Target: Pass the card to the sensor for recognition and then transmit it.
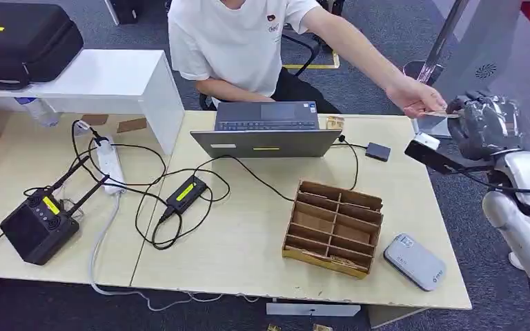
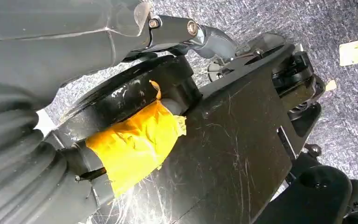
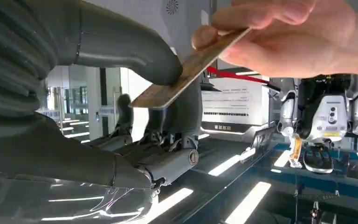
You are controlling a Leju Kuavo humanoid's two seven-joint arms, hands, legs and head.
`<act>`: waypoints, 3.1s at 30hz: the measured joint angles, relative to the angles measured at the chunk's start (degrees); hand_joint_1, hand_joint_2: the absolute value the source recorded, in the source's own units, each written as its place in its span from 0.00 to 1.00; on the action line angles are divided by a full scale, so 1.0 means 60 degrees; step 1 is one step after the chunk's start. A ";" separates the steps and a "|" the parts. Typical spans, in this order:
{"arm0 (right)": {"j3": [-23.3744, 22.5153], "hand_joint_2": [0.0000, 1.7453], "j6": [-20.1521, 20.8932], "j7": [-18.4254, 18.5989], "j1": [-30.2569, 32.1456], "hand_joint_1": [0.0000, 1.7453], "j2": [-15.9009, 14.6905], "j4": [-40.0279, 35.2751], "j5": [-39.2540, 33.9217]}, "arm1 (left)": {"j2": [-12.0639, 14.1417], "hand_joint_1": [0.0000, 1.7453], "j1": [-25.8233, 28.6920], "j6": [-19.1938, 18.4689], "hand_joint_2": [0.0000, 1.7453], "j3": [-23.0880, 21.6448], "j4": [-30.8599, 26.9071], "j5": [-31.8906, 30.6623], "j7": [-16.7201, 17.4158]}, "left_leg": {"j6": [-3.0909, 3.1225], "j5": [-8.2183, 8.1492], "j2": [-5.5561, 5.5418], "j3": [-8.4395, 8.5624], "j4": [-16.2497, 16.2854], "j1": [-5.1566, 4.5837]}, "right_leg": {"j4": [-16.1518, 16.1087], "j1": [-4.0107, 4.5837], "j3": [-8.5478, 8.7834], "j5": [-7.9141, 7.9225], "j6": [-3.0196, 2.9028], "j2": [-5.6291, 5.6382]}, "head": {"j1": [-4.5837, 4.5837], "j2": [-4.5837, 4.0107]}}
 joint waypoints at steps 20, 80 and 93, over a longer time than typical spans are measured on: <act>-0.0495 1.00 -0.0622 -0.0259 0.1056 1.00 0.0109 -0.0549 -0.0113 | -0.0066 0.00 -0.0051 -0.0251 1.00 0.0000 0.0127 -0.0222 0.0055 | 0.0001 0.0000 -0.0014 0.0001 0.0001 -0.0001 | -0.0005 -0.0001 0.0003 -0.0001 0.0001 -0.0010 | -0.0003 0.0000; -0.3461 1.00 -0.1964 -0.1162 0.7149 1.00 0.1220 -0.2761 0.0976 | -0.0153 0.00 -0.0040 0.0066 1.00 0.0000 0.0131 0.0226 0.0124 | -0.0001 -0.0003 -0.0022 -0.0003 -0.0001 -0.0002 | -0.0011 -0.0002 0.0004 -0.0004 0.0003 -0.0026 | 0.0000 0.0000; -0.3847 1.00 -0.2102 -0.1286 0.7589 1.00 0.1388 -0.2462 0.0962 | -0.0153 0.00 -0.0039 0.0058 1.00 0.0000 0.0131 0.0310 0.0124 | 0.0002 -0.0006 -0.0022 -0.0004 -0.0001 -0.0003 | -0.0012 -0.0003 0.0004 -0.0005 0.0003 -0.0026 | -0.0004 0.0000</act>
